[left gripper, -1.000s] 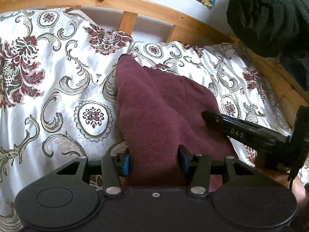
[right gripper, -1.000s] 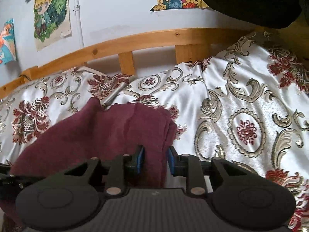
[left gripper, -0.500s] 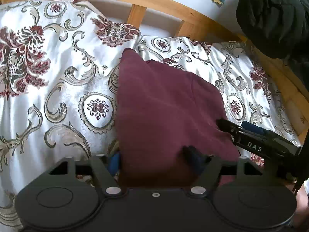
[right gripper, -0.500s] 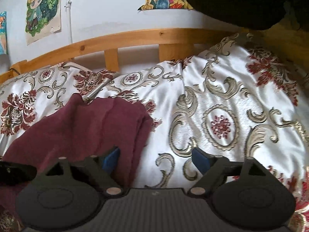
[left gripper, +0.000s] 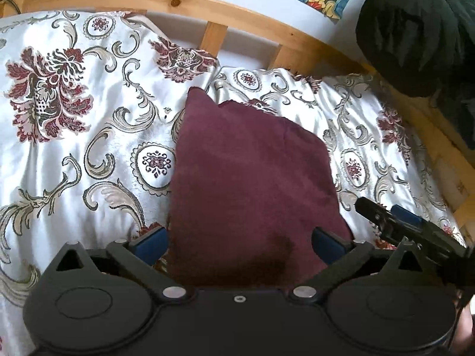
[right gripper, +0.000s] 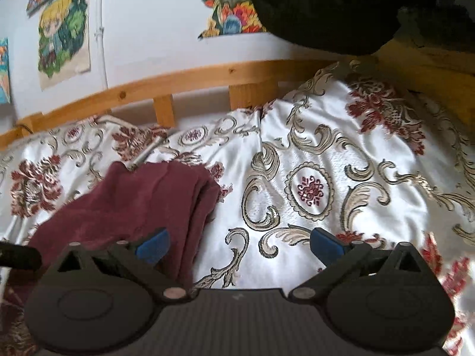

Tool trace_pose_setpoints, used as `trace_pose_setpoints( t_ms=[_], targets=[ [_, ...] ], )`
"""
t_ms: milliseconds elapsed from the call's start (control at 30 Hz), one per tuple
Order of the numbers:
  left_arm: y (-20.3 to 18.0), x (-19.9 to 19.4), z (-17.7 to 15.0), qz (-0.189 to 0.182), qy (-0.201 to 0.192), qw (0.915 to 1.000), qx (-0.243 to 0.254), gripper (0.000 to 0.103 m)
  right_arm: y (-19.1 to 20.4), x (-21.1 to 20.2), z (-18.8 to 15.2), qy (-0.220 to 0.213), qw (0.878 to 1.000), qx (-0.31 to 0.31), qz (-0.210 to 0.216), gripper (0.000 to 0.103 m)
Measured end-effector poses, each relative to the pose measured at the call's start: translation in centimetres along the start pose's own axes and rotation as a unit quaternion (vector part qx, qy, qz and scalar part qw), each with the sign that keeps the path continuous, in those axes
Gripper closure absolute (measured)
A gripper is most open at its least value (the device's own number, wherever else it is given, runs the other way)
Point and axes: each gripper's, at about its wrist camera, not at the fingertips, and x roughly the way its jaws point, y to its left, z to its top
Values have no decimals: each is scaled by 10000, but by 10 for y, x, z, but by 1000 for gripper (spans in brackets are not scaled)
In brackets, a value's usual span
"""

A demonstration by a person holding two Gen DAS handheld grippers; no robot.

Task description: Fold small clothes

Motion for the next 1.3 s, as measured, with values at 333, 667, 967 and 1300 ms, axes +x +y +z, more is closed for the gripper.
trace_pose_setpoints(
  t_ms=[333,667,967,1300],
  targets=[
    [-35,-47,-9,140,-362,9982,456,1,0,-69,7,-483,9982,240,265,0],
    [-54,-105,-22,549,-1005,9911,685,1,14,-136,18,-1023,9940,-76,391,0],
    [-56,-160,-56,1023,-1555,9789,840,1,32,-177,8,-923,9938,-42,623,0],
    [-43,-167,-87,1120,-1537,9765,1017,1,55,-209,-23,-712,9949,-105,700,0]
  ],
)
